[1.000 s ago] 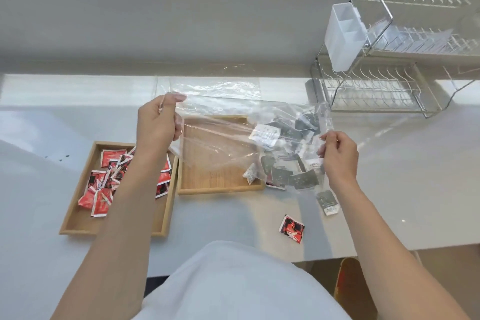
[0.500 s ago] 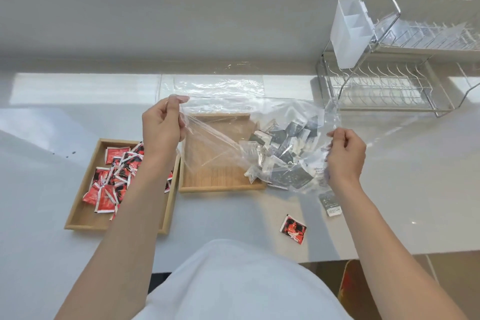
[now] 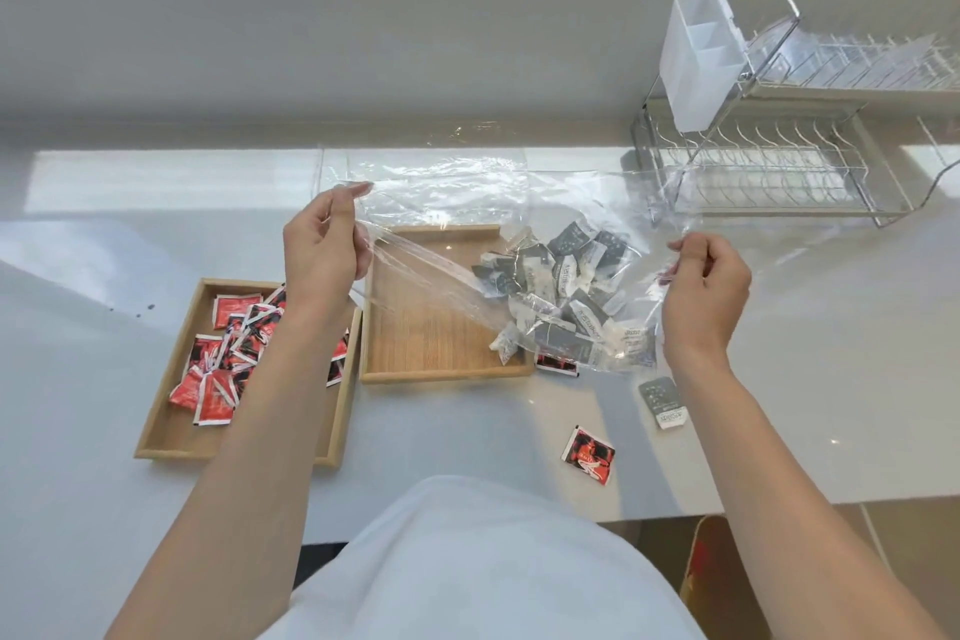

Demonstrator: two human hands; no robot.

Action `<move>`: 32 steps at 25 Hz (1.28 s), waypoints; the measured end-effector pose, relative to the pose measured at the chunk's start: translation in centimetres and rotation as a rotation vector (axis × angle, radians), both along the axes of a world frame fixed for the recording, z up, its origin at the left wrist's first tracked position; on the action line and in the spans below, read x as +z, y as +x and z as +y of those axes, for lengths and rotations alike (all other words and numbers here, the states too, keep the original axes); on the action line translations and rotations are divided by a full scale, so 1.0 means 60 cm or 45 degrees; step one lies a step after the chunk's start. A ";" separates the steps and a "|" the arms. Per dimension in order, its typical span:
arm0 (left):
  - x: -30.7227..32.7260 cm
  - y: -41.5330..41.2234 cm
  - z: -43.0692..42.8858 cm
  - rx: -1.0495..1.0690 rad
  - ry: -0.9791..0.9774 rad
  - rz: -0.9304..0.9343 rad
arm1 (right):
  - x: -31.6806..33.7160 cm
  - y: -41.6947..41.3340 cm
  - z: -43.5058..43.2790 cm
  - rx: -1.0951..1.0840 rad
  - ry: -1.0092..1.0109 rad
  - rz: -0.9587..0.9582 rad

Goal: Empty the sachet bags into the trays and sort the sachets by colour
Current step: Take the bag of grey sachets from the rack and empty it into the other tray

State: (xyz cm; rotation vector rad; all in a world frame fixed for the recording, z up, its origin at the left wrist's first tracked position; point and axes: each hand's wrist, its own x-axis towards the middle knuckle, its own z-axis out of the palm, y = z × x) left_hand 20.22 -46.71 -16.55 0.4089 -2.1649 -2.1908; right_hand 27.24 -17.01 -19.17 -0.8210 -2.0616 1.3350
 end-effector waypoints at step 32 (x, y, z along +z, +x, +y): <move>-0.010 -0.022 0.011 -0.069 -0.009 0.018 | 0.029 0.000 -0.011 -0.015 -0.008 0.069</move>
